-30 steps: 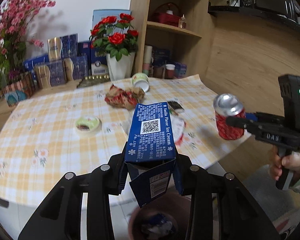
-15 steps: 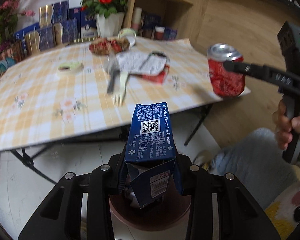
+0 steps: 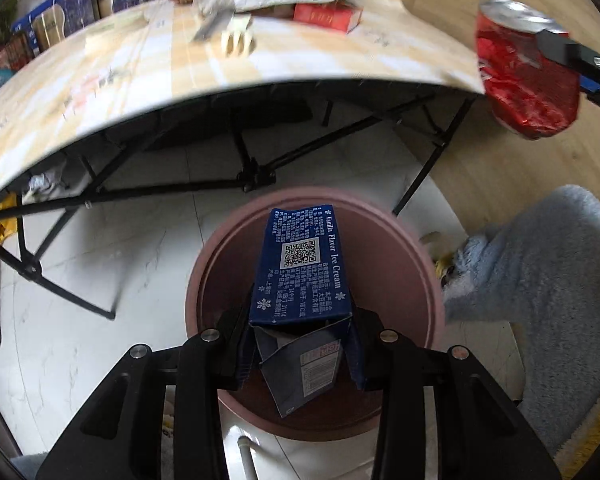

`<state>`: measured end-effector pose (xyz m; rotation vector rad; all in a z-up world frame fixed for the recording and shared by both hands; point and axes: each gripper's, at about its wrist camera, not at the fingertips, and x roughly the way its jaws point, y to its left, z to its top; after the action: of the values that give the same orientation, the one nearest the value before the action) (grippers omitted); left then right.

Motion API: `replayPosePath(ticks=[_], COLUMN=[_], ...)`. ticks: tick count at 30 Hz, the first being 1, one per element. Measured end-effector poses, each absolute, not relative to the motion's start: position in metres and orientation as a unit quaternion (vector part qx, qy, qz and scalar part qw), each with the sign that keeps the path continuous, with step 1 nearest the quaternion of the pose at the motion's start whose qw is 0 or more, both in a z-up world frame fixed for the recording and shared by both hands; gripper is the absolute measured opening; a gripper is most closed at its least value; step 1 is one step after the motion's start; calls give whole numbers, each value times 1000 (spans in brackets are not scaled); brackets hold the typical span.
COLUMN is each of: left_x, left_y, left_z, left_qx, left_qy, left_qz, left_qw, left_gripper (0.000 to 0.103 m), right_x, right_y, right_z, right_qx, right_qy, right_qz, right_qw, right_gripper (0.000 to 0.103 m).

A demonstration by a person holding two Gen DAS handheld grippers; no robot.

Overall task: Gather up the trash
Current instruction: 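Drop the carton and the can into the pink bin, opening both tools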

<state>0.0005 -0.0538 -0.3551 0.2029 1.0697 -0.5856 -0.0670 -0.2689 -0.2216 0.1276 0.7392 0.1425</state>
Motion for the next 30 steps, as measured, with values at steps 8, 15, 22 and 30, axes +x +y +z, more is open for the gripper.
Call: replayPosePath(ticks=[8,15,22,30], left_x=[6,-1,-4,-19], left_y=[-47,-34,-3,24], left_z=[-364,-336,-288,-234], left_qx=[76,45,5,62], left_qy=[524,476,402,307], left_qz=[-262,-245,-200,-161], left_qw=[807,843,894,936], left_gripper=[49,81,94,97], right_x=[-66,-64,-65,-53], right_y=[-255,-243,-230,-213], right_z=[-242,-257,-270,-293], right_qx=[57,55,39,17], right_qy=[384,403,418,436], right_qz=[82,95,105,115], right_qw=[918,909,902,892], right_gripper=[41,41,41,41])
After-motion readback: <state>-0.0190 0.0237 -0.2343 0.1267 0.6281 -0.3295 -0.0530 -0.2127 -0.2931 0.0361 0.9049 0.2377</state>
